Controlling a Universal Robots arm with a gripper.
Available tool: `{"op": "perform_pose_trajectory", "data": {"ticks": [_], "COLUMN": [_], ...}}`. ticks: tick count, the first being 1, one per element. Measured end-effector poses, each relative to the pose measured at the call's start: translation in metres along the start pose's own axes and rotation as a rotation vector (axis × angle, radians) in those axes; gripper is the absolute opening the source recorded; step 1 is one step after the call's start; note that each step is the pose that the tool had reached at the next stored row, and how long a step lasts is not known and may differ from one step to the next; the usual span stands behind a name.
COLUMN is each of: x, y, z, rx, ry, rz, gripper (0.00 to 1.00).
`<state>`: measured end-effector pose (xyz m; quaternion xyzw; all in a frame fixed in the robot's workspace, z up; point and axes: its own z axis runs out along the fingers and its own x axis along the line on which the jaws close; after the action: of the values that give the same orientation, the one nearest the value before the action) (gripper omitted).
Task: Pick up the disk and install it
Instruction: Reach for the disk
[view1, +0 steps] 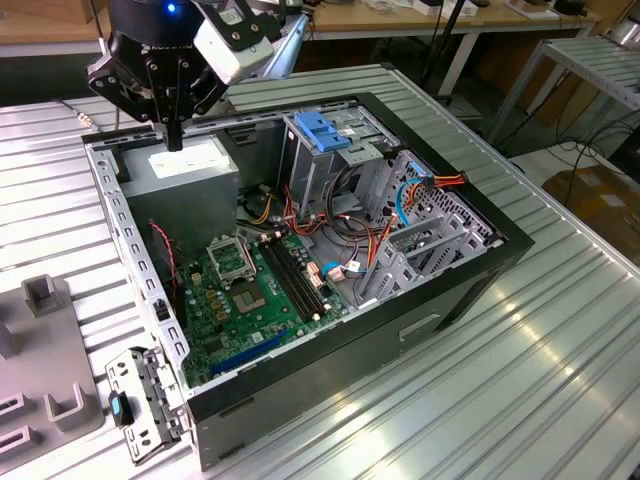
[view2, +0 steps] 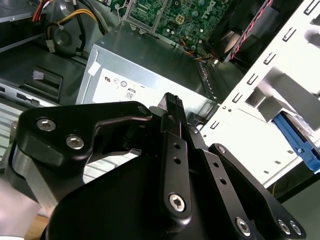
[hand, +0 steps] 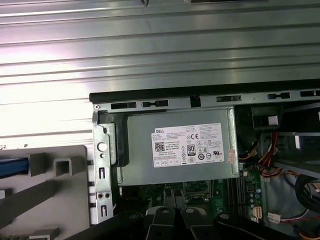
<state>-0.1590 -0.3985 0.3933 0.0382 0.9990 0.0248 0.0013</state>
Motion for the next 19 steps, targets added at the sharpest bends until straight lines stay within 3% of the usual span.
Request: {"op": "perform_pose_trajectory", "data": {"ticks": [14,19], "x": [0.0176,0.0275], "y": [-0.0013,-0.0021], "z": [-0.0001,-0.0001], "rx": [-0.0001,-0.0003], "ry": [0.0000,0.0000], "rz": [0.000,0.000], "gripper": [0.11,0.11]}}
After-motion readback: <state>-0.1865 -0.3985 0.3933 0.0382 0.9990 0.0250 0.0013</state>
